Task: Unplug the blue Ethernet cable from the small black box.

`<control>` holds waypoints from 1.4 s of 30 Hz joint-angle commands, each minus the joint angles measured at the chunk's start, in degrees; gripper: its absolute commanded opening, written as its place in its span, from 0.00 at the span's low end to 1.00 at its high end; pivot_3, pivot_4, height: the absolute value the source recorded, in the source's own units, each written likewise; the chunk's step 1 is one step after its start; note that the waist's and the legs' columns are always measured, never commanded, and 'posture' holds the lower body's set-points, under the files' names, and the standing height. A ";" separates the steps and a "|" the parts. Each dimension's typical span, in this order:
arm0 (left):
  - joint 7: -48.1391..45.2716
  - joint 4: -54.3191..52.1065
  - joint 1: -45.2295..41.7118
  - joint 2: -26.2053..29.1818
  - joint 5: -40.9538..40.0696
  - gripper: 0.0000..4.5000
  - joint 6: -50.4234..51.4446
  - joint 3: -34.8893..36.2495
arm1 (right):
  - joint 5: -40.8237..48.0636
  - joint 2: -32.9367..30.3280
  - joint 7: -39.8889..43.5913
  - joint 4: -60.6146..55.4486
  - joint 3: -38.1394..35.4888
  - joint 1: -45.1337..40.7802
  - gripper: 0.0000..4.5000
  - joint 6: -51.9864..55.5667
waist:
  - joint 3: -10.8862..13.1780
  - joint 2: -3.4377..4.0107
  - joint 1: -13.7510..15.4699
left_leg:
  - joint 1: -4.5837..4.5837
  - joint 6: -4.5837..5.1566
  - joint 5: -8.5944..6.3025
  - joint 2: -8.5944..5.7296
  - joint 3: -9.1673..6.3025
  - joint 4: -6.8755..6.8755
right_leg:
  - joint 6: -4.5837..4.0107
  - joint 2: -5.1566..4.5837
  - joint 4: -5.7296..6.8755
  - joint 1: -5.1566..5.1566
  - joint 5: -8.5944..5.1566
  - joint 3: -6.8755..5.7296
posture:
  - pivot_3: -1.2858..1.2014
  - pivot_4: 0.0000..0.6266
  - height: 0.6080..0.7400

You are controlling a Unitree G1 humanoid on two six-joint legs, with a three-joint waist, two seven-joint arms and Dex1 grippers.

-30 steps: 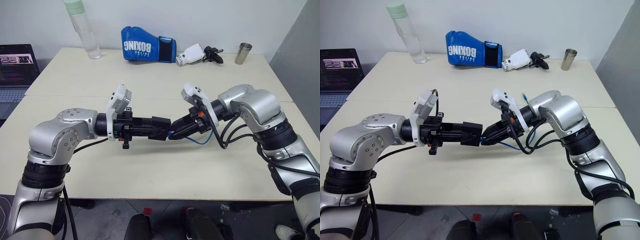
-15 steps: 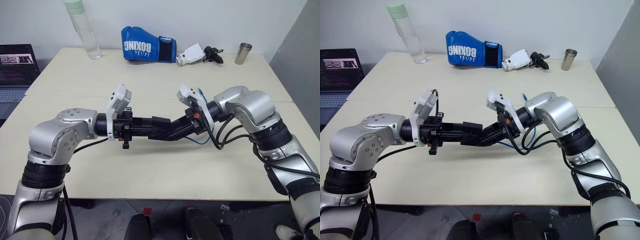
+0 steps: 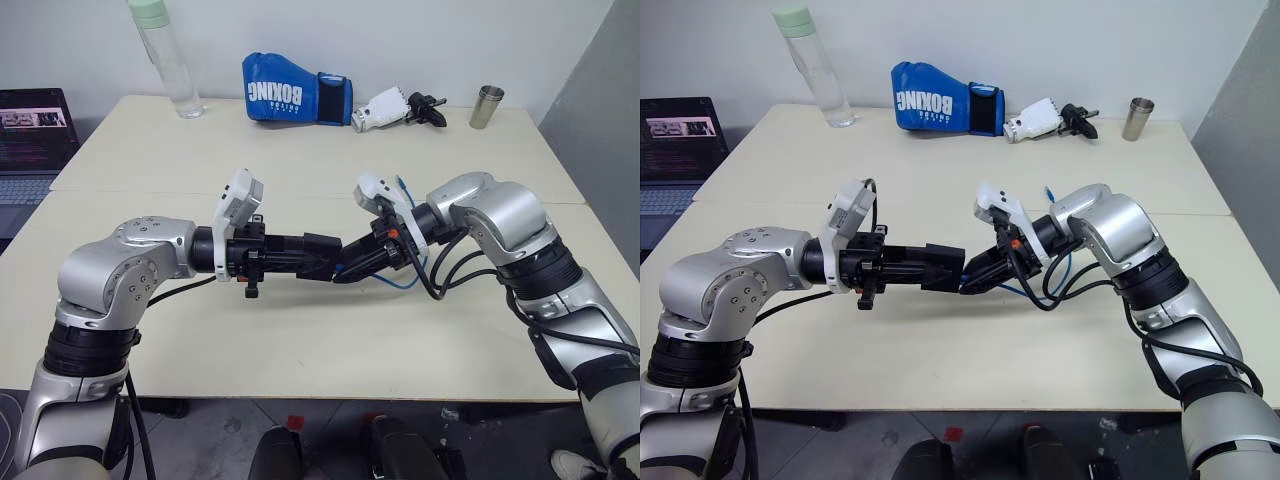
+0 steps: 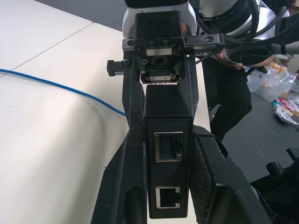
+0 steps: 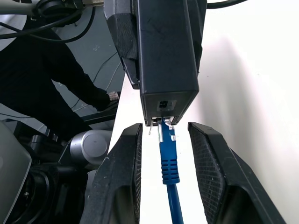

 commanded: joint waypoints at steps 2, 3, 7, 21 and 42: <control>-0.67 -1.80 -0.41 0.75 -0.41 0.17 -0.83 0.43 | -0.47 -0.24 1.65 0.28 -0.44 -2.30 0.36 -1.61 | 0.00 0.00 0.00 | 0.00 0.00 0.00 0.00 0.00 0.00 | 0.00 0.00 0.00 0.00 0.00 0.00 | 0.52 0.24 1.00; -0.67 -1.83 -0.41 0.75 -0.41 0.17 -0.83 0.43 | -0.55 -0.21 1.78 0.41 -0.40 -2.35 0.36 -1.75 | 0.00 0.00 0.00 | 0.00 0.00 0.00 0.00 0.00 0.00 | 0.00 0.00 0.00 0.00 0.00 0.01 | 0.52 0.24 1.00; -0.75 -2.09 -0.30 0.85 -0.48 0.17 -0.76 0.41 | -0.89 -0.12 2.33 0.69 -0.34 -2.53 0.16 -1.96 | 0.00 0.00 0.00 | 0.00 0.00 0.00 0.00 0.00 0.00 | 0.00 0.00 0.00 0.00 0.00 0.00 | 0.52 0.24 1.00; -1.64 -3.12 0.72 1.27 -0.62 0.17 -0.94 0.12 | -2.24 -0.52 4.54 1.74 0.79 -3.15 0.00 -2.22 | 0.00 0.00 0.00 | 0.00 0.00 0.00 0.00 0.00 0.00 | 0.00 0.00 0.00 -0.01 0.00 0.00 | 0.52 0.24 1.00; 4.38 -3.03 5.91 2.82 -0.55 0.17 -0.67 5.71 | -12.55 -6.95 -10.77 12.56 -4.84 9.00 0.00 -13.93 | 0.02 0.00 -0.03 | 0.00 0.00 0.00 -0.01 0.03 0.00 | -0.01 -0.01 -0.01 -0.02 0.00 0.04 | 0.52 0.24 1.00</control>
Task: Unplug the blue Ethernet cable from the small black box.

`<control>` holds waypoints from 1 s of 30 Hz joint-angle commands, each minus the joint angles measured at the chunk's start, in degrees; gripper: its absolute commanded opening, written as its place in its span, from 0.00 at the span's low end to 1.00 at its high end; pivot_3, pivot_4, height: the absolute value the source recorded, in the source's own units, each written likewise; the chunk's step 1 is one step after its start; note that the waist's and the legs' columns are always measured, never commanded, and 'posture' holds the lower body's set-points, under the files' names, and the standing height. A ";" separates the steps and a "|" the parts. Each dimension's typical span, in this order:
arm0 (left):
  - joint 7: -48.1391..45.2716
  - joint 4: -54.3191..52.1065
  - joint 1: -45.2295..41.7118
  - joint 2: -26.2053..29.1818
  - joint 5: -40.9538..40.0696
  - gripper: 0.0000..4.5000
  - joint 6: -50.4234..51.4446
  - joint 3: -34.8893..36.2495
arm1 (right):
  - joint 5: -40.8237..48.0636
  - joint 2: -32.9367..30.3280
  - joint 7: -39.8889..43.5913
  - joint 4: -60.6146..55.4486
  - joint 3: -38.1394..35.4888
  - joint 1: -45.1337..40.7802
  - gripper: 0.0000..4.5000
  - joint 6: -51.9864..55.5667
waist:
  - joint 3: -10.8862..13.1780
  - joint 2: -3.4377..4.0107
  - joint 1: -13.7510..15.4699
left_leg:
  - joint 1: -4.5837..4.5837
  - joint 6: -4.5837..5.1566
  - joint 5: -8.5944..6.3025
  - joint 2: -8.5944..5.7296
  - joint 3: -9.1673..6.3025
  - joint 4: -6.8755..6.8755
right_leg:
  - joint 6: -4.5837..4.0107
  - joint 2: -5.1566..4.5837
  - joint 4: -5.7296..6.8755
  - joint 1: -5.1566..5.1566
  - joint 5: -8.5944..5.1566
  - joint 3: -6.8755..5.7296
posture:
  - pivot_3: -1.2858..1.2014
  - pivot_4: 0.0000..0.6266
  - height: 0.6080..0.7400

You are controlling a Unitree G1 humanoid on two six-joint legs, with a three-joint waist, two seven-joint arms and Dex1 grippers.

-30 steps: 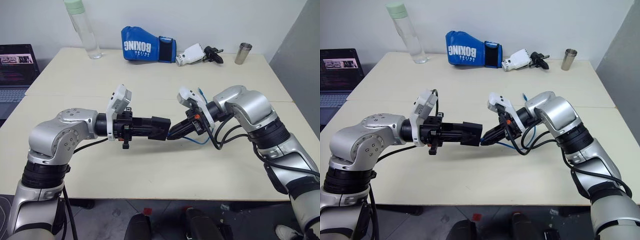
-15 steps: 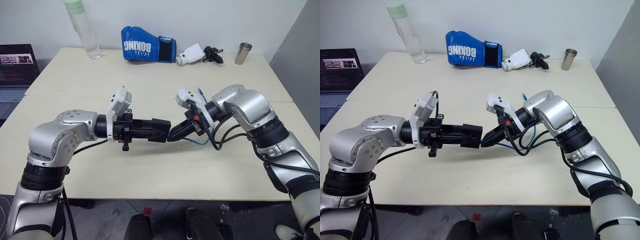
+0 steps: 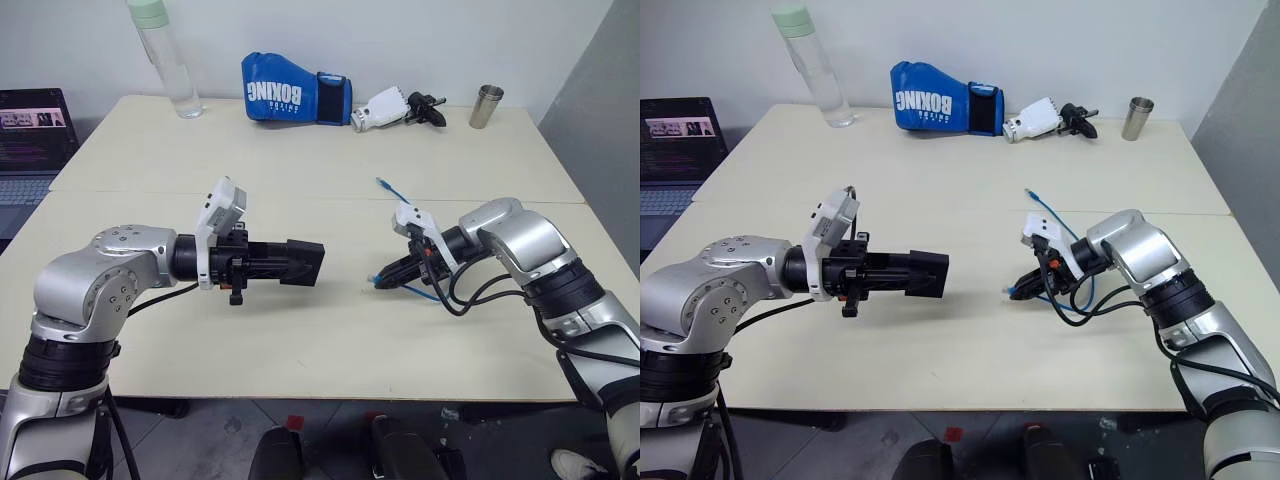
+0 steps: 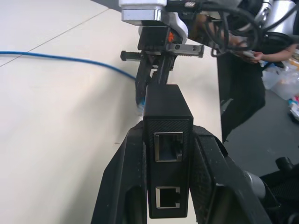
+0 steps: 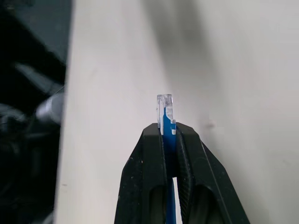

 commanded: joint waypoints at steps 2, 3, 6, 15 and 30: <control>3.81 -1.43 1.75 -1.16 -0.14 0.17 -0.93 2.43 | -4.71 0.98 -10.54 9.58 -5.99 0.21 0.00 -8.49 | 0.00 0.00 -0.04 | 0.01 0.00 0.00 -0.01 0.04 0.01 | 0.00 -0.02 0.00 0.01 0.00 0.03 | 0.52 0.24 1.00; 4.33 -1.38 1.97 -1.38 -0.05 0.17 -1.04 2.46 | -5.19 1.54 -12.18 11.32 -6.70 0.00 0.00 -9.19 | 0.00 0.00 -0.05 | 0.01 0.00 0.00 -0.02 0.06 0.00 | 0.00 -0.02 0.00 0.00 0.00 0.04 | 0.52 0.24 1.00; 5.37 -1.15 2.49 -1.80 0.46 0.17 -1.59 2.24 | -6.22 3.43 -16.33 15.75 -8.86 -0.79 0.08 -10.39 | 0.00 -0.01 -0.06 | 0.00 -0.01 0.00 0.01 0.08 0.00 | 0.00 -0.02 0.00 -0.01 0.00 0.05 | 0.52 0.24 1.00; 7.33 -0.96 3.93 -1.76 0.57 0.17 -2.24 2.97 | -5.77 4.13 -15.42 15.19 -11.31 -0.92 0.55 -9.02 | 0.02 0.01 -0.10 | 0.01 -0.02 0.01 0.01 0.11 -0.03 | 0.00 -0.02 0.00 -0.02 0.00 0.08 | 0.52 0.24 1.00; 37.97 20.12 3.46 -17.64 21.80 0.17 -29.35 8.33 | -0.04 10.00 -16.63 -12.79 -11.89 2.94 1.00 -6.07 | 0.05 0.09 0.02 | 0.02 -0.01 0.01 0.03 0.01 0.00 | 0.00 -0.03 0.05 0.04 0.02 0.03 | 0.52 0.24 1.00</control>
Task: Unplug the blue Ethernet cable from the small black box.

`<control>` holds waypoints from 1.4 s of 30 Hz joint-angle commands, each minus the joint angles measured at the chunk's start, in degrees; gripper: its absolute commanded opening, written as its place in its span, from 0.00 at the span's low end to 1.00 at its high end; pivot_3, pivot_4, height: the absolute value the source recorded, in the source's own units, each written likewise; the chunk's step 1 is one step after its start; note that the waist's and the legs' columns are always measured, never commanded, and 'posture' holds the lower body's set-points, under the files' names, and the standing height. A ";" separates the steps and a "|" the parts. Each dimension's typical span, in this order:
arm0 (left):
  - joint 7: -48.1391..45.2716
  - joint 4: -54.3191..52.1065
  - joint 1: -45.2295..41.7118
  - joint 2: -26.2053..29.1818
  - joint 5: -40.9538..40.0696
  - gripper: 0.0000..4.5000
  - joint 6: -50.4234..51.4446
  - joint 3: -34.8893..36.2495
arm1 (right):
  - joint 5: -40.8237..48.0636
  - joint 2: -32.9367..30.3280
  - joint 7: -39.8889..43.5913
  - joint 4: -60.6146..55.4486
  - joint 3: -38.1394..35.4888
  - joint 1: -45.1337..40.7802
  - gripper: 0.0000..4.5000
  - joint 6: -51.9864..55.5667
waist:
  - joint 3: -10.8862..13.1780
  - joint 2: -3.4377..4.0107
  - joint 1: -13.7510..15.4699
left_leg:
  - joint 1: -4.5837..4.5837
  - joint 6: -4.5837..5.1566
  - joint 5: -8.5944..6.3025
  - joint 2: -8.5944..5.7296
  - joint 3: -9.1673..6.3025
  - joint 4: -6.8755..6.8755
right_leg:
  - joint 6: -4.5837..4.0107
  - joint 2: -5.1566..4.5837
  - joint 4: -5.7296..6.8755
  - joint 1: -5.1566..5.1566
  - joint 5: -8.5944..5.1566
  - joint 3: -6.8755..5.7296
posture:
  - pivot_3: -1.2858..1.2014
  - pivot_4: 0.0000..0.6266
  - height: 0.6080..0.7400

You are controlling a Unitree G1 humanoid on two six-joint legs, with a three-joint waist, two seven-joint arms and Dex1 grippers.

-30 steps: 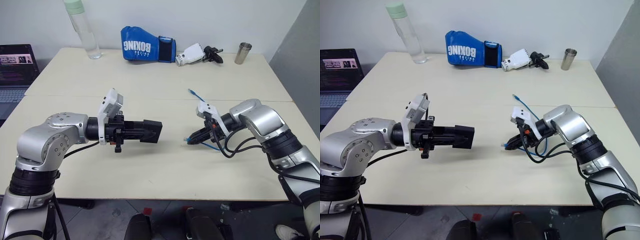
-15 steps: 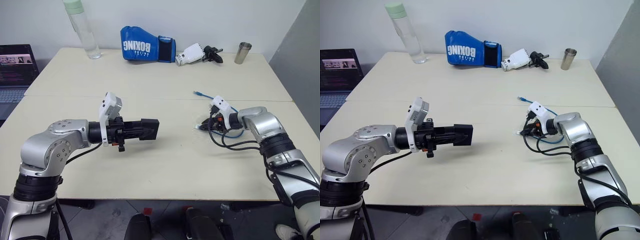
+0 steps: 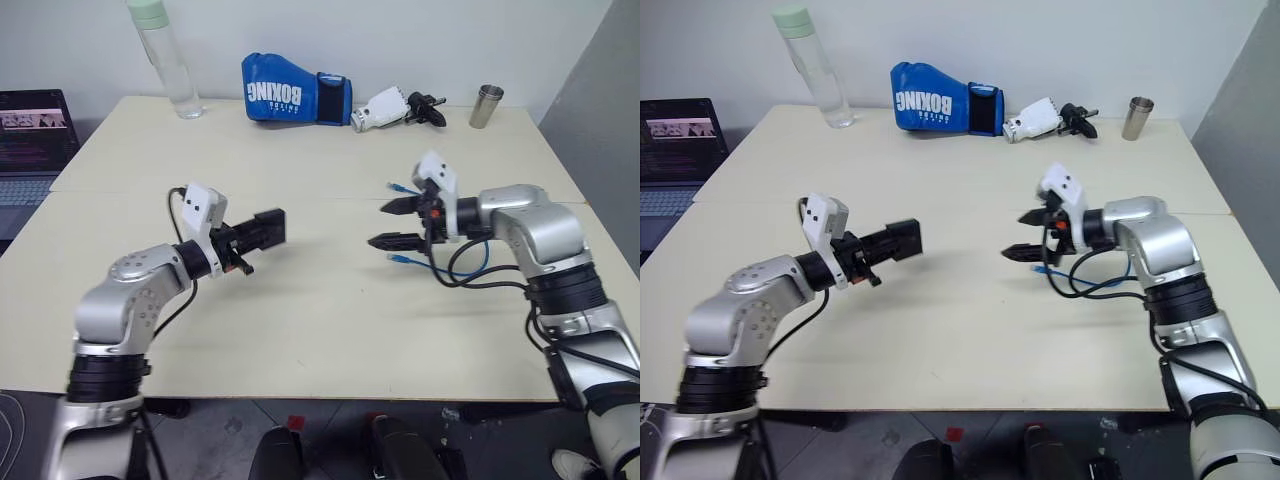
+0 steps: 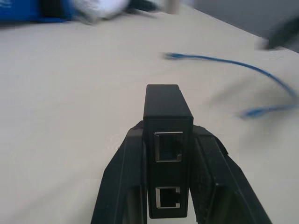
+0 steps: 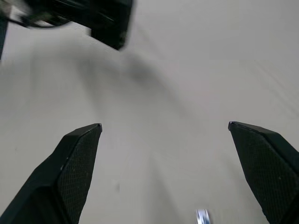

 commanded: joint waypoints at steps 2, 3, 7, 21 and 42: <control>9.89 9.01 -1.46 -3.56 8.55 0.17 -14.35 2.40 | -2.38 5.09 -6.32 -3.72 2.66 0.38 1.00 -2.81 | 0.00 0.00 0.05 | -0.02 0.00 0.00 0.00 0.03 0.01 | 0.00 -0.03 0.00 -0.02 0.00 0.00 | 0.52 0.24 1.00; 11.04 11.09 -1.82 -4.48 9.50 0.17 -16.80 2.41 | -3.72 7.01 -9.22 -2.09 2.96 -0.15 1.00 -3.95 | 0.00 0.00 0.06 | -0.03 -0.01 0.00 -0.02 0.04 0.01 | 0.01 -0.05 -0.01 -0.03 0.01 0.01 | 0.52 0.24 1.00; 13.55 19.13 -3.13 -6.77 13.10 0.17 -25.29 2.11 | -6.09 12.49 -15.06 2.78 3.24 -1.30 1.00 -5.93 | -0.03 -0.05 0.10 | -0.02 -0.03 0.02 -0.03 0.09 0.02 | 0.02 -0.08 0.01 -0.02 0.02 -0.01 | 0.52 0.24 1.00; 9.80 29.04 -1.83 -8.40 12.91 0.36 -31.30 2.67 | -1.22 11.64 -4.52 -3.33 5.65 1.18 1.00 -4.90 | -0.04 -0.06 0.12 | -0.01 -0.01 0.01 -0.04 0.07 0.00 | 0.03 -0.05 0.02 0.01 0.03 -0.06 | 0.52 0.24 1.00; 9.60 8.51 8.01 -5.17 12.63 0.95 -23.00 4.56 | -2.08 7.67 -6.07 -3.32 2.90 1.77 1.00 -5.96 | -0.04 -0.07 0.06 | -0.01 -0.02 0.01 0.01 0.06 -0.02 | 0.03 -0.05 0.01 0.00 0.02 -0.06 | 0.52 0.24 1.00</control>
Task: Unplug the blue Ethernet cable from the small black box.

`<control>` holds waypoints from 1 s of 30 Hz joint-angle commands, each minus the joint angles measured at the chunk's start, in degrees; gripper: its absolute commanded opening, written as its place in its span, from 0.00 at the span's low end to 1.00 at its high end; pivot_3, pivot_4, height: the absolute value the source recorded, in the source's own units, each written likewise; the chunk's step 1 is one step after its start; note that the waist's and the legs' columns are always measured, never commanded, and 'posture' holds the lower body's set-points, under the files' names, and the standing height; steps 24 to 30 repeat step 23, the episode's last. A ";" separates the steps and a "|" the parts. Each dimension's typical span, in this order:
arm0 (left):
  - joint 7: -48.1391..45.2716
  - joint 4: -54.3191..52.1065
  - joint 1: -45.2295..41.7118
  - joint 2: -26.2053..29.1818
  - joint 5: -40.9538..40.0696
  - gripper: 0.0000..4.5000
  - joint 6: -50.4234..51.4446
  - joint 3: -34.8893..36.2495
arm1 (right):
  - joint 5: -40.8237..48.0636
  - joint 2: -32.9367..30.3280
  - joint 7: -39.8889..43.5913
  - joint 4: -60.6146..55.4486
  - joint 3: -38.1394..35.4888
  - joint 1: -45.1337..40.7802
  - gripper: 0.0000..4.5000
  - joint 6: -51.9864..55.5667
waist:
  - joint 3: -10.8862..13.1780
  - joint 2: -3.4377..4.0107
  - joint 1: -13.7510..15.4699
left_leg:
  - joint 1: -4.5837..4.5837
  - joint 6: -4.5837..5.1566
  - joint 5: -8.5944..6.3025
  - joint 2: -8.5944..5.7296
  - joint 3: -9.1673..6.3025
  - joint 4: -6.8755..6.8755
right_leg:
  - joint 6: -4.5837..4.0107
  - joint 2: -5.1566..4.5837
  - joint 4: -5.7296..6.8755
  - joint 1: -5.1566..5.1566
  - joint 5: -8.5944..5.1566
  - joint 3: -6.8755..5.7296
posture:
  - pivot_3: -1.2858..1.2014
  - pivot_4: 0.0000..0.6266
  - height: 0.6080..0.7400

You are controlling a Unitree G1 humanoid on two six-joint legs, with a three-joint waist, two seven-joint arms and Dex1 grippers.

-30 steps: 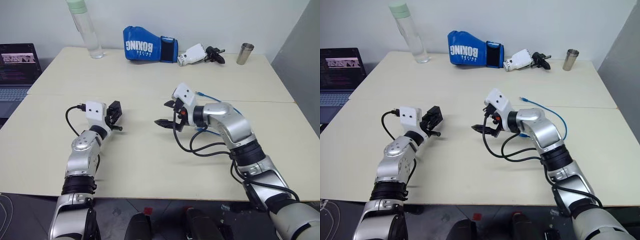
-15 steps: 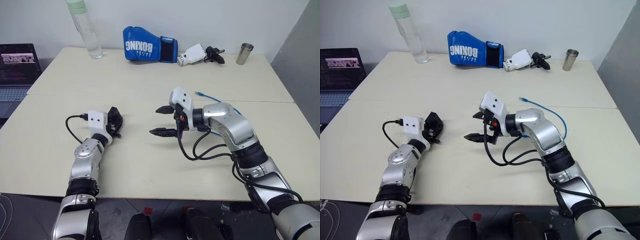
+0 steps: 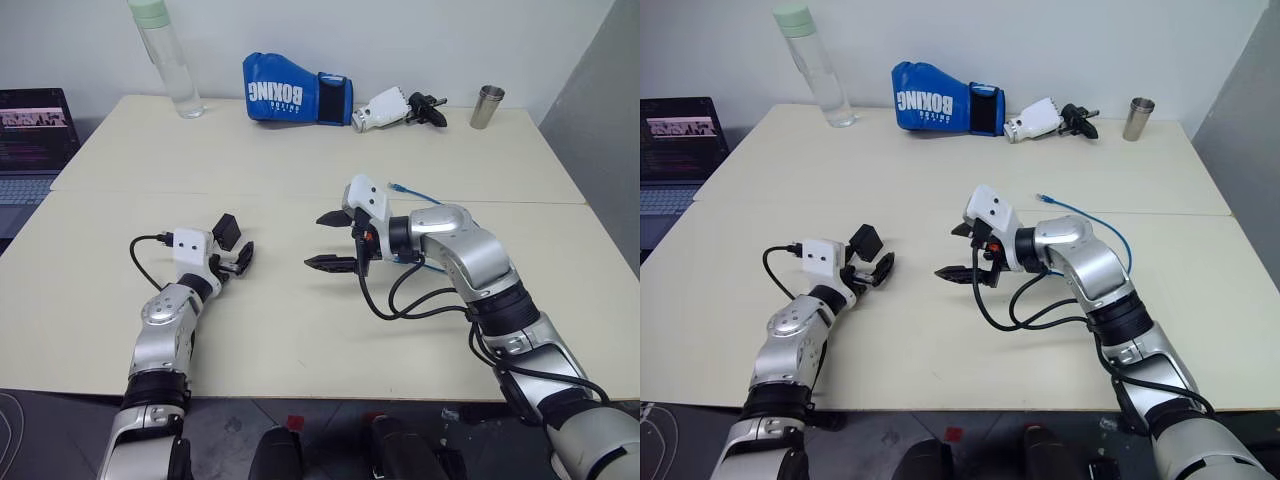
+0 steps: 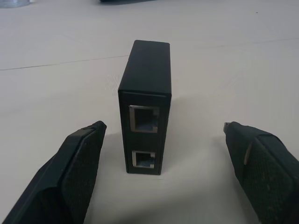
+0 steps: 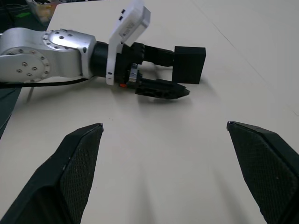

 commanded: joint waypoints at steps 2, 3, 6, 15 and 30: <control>1.06 -13.39 4.58 3.17 -0.73 0.95 5.29 2.15 | 1.64 -3.25 -0.88 -4.51 -4.15 1.66 1.00 1.31 | 0.00 0.00 0.00 | 0.00 0.00 0.00 0.00 0.01 -0.01 | 0.00 -0.01 -0.01 0.00 0.00 0.02 | 0.52 0.24 1.00; 0.80 -16.20 5.63 3.96 -1.35 0.95 7.19 2.44 | 2.24 -4.04 -1.11 -5.63 -5.00 2.30 1.00 2.12 | 0.00 0.00 0.01 | -0.01 0.00 0.00 0.00 0.00 -0.02 | 0.00 -0.01 -0.04 0.01 0.00 0.01 | 0.52 0.24 1.00; -0.94 -23.82 7.91 6.40 -4.30 0.95 11.95 3.95 | 4.18 -6.50 -1.60 -9.62 -7.81 4.65 1.00 4.76 | 0.00 0.00 0.02 | 0.00 0.00 0.00 -0.01 -0.01 -0.03 | 0.00 -0.02 -0.04 0.02 0.00 0.02 | 0.52 0.24 1.00; -13.39 -40.39 12.09 21.19 -12.94 0.95 26.23 6.54 | 7.84 -14.42 -3.92 -20.58 -18.29 18.16 1.00 2.67 | 0.02 -0.02 -0.07 | 0.07 0.00 -0.01 -0.05 -0.03 -0.07 | 0.03 -0.03 -0.13 0.12 -0.02 0.04 | 0.52 0.24 1.00; -19.11 -39.53 13.80 25.20 -15.90 0.95 26.24 10.90 | 11.37 -17.49 -4.06 -23.11 -23.58 24.41 1.00 2.17 | 0.05 0.03 -0.48 | 0.09 0.01 -0.01 -0.01 -0.01 -0.09 | 0.02 0.05 -0.14 0.09 -0.04 0.06 | 0.52 0.24 1.00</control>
